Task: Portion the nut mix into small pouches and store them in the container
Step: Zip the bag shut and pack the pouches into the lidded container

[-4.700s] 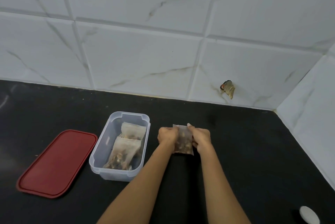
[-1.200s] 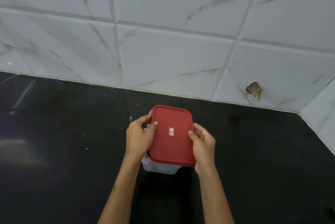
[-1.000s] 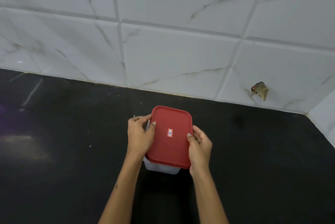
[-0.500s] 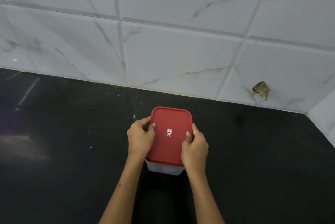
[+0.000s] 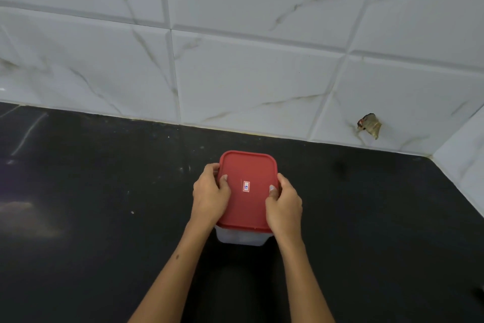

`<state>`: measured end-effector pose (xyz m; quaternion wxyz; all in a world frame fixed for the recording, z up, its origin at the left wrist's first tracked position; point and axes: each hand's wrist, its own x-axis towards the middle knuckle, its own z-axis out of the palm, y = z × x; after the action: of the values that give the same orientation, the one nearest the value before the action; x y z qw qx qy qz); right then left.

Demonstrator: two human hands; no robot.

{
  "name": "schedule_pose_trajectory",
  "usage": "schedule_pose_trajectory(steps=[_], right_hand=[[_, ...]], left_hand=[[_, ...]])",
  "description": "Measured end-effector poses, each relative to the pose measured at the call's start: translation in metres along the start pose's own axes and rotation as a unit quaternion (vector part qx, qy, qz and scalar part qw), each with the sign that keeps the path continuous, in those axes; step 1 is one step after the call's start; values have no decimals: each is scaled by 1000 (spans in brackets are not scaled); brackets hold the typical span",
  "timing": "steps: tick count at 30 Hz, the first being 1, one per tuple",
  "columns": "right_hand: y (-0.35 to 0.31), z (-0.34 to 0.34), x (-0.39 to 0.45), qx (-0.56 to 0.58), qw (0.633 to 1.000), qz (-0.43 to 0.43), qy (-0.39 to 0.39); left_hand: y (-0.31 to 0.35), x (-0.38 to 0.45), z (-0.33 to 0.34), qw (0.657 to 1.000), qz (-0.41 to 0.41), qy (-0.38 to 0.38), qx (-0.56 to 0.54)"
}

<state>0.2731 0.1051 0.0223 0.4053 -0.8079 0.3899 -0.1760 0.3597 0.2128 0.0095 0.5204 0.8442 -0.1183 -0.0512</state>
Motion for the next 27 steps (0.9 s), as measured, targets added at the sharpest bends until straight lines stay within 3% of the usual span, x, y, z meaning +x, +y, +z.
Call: schedule_pose_trajectory(steps=[9,14,20,27], right_hand=[[-25,-6,61,175,971,158,-45],[-34,3,83,227,937,233,-127],[-29,9,89,275,917,252,-141],[-18,15,99,261,924,253,-123]], left_hand=[[18,55,0,977,-154,-43,-142],[36,80,7,940,-250,-131,-194],[32,87,13,925,-262,-109,-254],[20,93,28,957,-213,-74,-180]])
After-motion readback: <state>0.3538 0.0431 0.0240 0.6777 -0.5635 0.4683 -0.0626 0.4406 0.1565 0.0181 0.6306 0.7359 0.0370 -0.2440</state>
